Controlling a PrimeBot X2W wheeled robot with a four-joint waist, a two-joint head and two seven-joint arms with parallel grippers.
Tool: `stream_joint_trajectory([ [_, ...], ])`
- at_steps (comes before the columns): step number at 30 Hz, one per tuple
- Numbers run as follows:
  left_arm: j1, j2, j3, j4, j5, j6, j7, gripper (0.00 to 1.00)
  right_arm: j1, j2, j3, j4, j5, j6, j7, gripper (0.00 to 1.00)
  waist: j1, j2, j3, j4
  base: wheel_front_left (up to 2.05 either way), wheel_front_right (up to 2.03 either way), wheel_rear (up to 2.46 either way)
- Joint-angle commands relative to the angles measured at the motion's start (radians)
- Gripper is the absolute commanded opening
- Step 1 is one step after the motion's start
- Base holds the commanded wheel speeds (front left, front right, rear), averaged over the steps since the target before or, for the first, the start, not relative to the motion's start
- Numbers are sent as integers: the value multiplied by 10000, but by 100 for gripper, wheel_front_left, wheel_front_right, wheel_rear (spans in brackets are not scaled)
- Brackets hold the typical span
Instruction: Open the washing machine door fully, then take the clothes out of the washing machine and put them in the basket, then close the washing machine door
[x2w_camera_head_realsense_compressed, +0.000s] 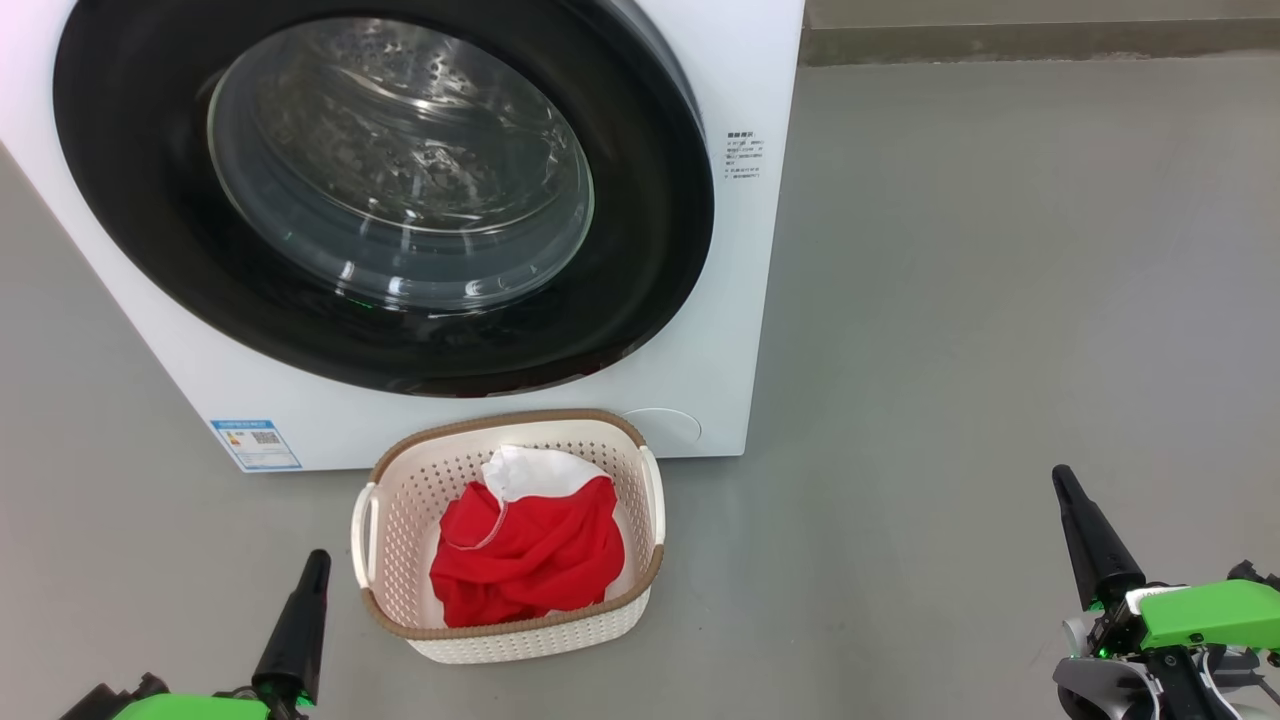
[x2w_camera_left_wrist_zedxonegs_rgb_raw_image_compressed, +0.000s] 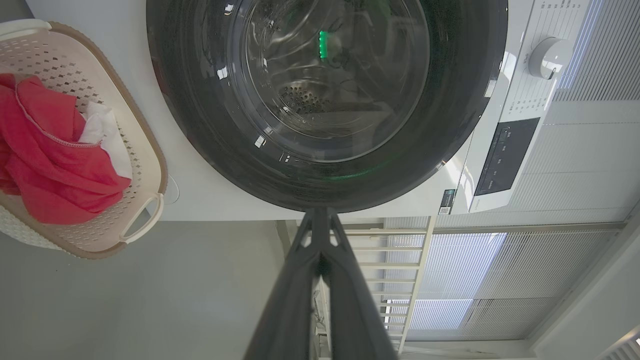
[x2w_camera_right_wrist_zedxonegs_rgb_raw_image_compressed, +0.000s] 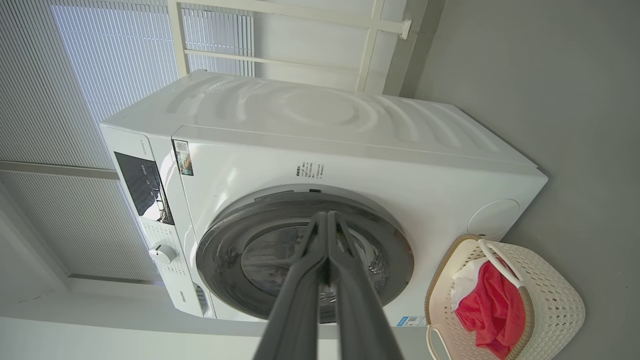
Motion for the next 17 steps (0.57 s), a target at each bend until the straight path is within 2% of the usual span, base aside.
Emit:
stream_joint_trajectory([
  [1,-397,92,365,-214,78,-67,49,0,-423,-58,135,-285,-71,-7,55,0,0,0,0,0,0,0,0],
  [17,-398,83,378,-213,88,-67,59,0,-424,-54,128,-285,-77,-7,60,0,0,0,0,0,0,0,0],
])
